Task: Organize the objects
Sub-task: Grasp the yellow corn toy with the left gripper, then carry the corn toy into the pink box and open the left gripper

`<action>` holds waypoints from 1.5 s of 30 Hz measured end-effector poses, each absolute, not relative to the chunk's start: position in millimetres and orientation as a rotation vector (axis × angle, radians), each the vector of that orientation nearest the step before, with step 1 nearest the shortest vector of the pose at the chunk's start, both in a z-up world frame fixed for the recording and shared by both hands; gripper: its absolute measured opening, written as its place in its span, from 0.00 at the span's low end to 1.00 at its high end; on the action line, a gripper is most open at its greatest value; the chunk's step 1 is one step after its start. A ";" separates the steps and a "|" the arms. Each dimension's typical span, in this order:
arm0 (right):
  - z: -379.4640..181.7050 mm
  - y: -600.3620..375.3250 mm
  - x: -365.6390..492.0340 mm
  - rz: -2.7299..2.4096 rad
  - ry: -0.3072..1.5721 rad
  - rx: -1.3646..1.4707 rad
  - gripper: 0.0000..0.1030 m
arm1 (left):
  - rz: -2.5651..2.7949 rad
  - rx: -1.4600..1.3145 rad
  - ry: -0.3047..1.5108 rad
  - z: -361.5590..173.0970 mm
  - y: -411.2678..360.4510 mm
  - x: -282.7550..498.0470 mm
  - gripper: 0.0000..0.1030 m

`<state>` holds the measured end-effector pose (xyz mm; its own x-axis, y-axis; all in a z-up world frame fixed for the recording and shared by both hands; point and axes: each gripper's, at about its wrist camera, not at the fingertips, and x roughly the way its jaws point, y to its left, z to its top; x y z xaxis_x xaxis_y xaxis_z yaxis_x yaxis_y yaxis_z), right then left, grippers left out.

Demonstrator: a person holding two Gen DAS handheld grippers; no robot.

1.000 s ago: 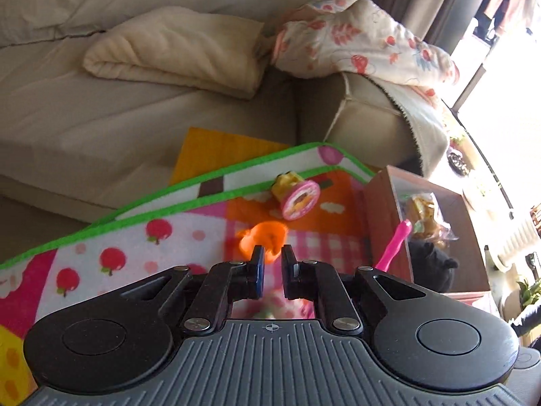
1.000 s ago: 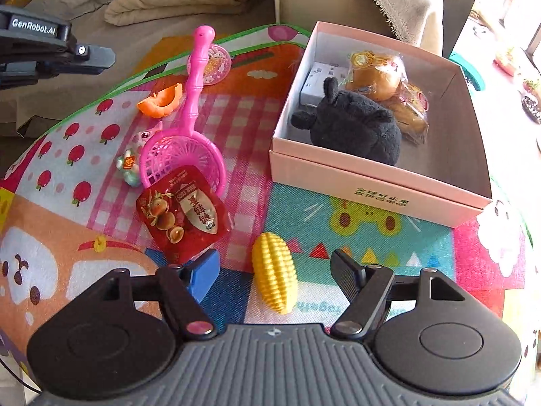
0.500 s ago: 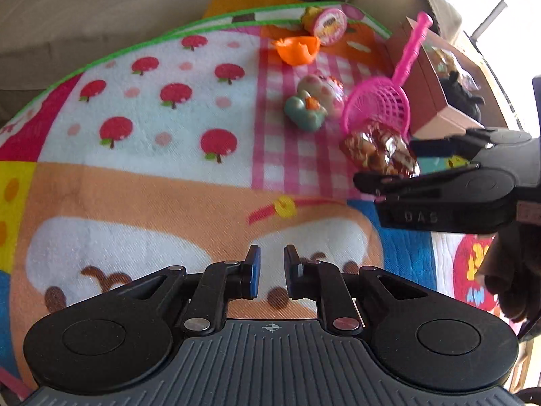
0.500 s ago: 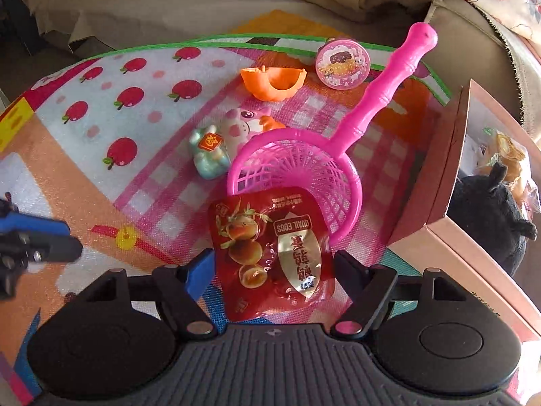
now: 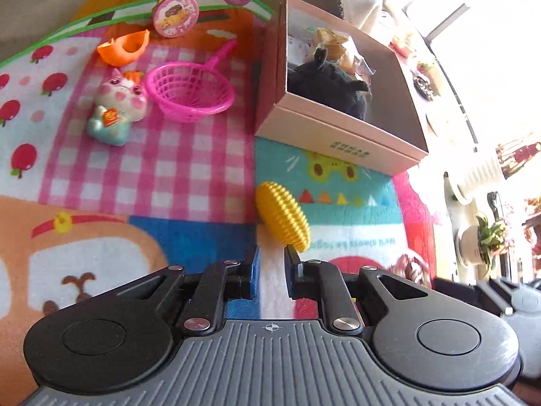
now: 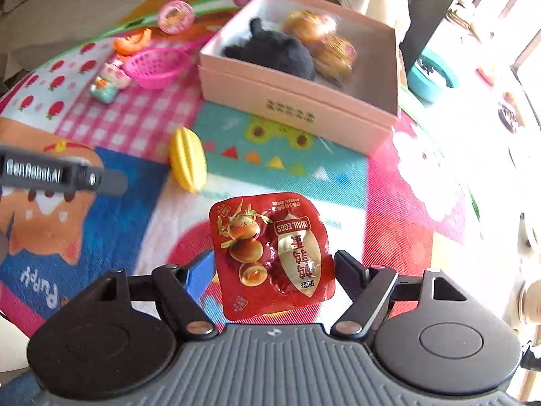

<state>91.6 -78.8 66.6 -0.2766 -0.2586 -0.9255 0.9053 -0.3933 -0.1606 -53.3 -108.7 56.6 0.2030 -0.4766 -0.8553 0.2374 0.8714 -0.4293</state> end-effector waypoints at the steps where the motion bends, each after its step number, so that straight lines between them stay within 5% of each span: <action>1: 64.3 -72.9 87.3 -1.787 0.931 1.126 0.74 | -0.474 -0.223 1.298 54.0 -119.9 -48.3 0.16; 3: 63.7 -62.9 81.8 -1.788 0.932 1.128 0.74 | -0.413 -0.231 1.339 46.8 -137.3 -38.1 0.17; 6: 63.2 -57.5 76.1 -1.774 0.905 1.129 0.74 | -0.354 -0.270 1.328 41.4 -153.4 -26.1 0.35; 25: 20.7 -74.6 71.0 -1.605 0.959 1.084 0.81 | -0.368 -0.130 1.274 29.5 -172.0 -8.6 0.33; 28: 23.3 -79.3 73.0 -1.581 0.967 1.078 0.72 | -0.372 -0.092 1.344 35.2 -165.0 -29.9 0.33; 38: 115.3 -70.7 68.2 -1.572 0.885 1.078 0.72 | -0.476 0.017 1.464 105.3 -166.6 -88.1 0.33; 45: 172.6 -52.5 62.5 -1.585 0.815 1.087 0.73 | -0.540 -0.051 1.383 165.0 -189.3 -56.8 0.33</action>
